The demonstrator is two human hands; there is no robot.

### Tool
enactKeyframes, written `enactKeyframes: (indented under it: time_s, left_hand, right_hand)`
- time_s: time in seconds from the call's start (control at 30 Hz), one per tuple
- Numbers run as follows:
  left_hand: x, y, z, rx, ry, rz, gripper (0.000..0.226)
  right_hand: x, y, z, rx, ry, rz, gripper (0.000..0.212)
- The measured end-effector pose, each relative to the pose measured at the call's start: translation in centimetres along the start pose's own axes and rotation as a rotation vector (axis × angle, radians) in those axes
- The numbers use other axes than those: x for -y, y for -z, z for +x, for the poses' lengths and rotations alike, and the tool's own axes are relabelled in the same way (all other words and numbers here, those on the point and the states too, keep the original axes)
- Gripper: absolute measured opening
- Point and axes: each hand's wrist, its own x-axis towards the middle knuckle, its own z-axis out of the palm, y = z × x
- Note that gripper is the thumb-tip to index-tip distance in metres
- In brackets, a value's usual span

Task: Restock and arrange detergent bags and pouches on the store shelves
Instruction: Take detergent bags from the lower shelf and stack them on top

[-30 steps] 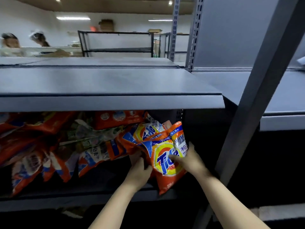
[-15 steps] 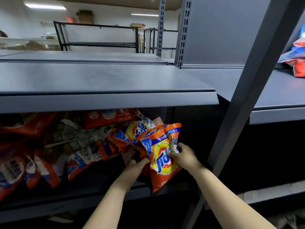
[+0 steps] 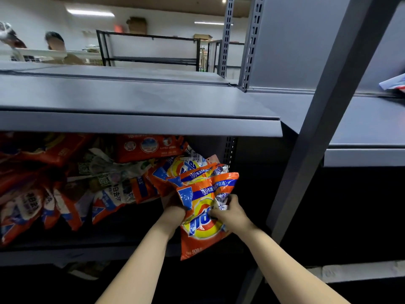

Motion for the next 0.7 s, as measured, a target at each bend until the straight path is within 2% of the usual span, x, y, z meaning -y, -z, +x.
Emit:
enactKeyframes:
  time_s: [0.07,0.1,0.13,0.17,0.23,0.3,0.4,0.47,0.57,0.7]
  left_hand:
    - [-0.1,0.3,-0.1,-0.029,-0.013,0.048,0.023]
    - [0.0,0.3,-0.4,-0.035,-0.010,0.074,0.013]
    - [-0.1,0.3,-0.8,-0.049,-0.008,0.069,0.014]
    - [-0.1,0.3,-1.2,-0.048,-0.035,0.048,0.026]
    - [-0.1,-0.2,-1.8,-0.029,-0.227,0.049,0.034]
    - [0.5,0.0,-2.1,-0.097,-0.371,0.136,0.034]
    - [1.0,1.3,-2.5,-0.083,-0.323,0.057,0.035]
    - [0.8,2.3,-3.2,-0.088,-0.412,0.039,0.040]
    - [-0.1,3.6,-5.3,-0.157,-0.578,-0.190,0.008]
    - [0.3,5.5,-8.0,-0.264,-0.646,-0.215,0.011]
  right_hand:
    - [-0.6,-0.1,0.1,-0.031,0.019,0.029,0.066]
    - [-0.8,-0.1,0.0,-0.053,0.030,0.034,0.064]
    - [-0.9,-0.1,0.0,-0.070,0.037,0.044,0.060]
    - [-1.0,0.0,-0.2,-0.083,0.044,0.040,0.053]
    - [-1.0,-0.1,-0.5,-0.106,0.051,0.034,0.038]
    - [-1.1,-0.2,-1.2,-0.168,0.061,0.055,0.027]
    - [-1.1,-0.6,-3.1,-0.286,0.042,0.002,0.015]
    - [-1.0,-0.9,-5.1,-0.353,0.052,-0.030,0.012]
    - [-0.4,-1.3,-8.8,-0.421,0.183,-0.060,0.010]
    - [0.3,-1.3,-13.8,-0.476,0.281,-0.023,0.006]
